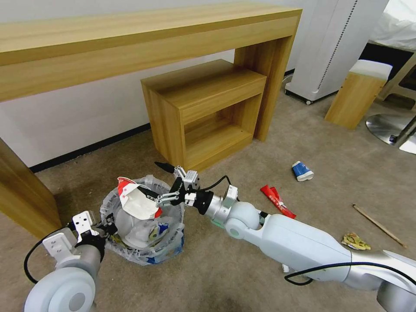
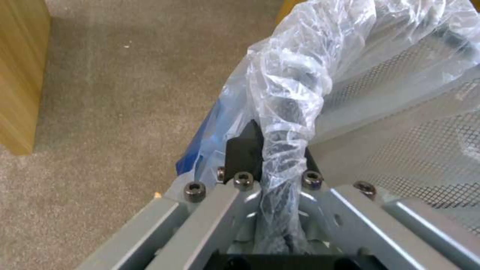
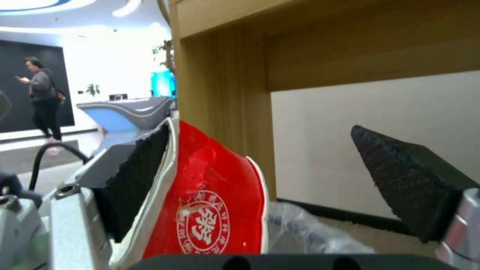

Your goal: Pick up the trash bin and place the garbage on the floor into it.

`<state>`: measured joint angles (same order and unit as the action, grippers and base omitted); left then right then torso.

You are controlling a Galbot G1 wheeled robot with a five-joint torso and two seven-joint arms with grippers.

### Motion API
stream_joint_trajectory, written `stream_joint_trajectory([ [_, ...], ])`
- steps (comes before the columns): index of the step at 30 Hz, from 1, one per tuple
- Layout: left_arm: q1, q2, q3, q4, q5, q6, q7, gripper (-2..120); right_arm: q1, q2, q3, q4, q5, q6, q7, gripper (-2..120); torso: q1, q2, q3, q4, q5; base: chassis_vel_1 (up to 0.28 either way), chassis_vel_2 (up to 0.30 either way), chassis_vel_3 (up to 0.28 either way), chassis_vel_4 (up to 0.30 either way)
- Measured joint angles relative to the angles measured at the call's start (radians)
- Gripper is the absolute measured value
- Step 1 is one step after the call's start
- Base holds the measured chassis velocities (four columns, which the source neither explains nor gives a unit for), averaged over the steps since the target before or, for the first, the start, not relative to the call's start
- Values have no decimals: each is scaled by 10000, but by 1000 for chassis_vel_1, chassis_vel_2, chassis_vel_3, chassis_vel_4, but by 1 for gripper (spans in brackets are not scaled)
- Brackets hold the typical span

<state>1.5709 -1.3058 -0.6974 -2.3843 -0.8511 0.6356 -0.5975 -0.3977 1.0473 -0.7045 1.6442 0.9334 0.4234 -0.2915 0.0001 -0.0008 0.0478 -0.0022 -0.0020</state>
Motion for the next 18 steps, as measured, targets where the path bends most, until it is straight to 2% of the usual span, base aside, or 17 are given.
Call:
stream_joint_trajectory([
  [18, 146, -26, 5, -301, -21, 19, 6, 1, -100, -36, -767, -366, 39, -340, 128, 91, 0, 0, 0, 1, 0, 0, 0, 0, 0],
])
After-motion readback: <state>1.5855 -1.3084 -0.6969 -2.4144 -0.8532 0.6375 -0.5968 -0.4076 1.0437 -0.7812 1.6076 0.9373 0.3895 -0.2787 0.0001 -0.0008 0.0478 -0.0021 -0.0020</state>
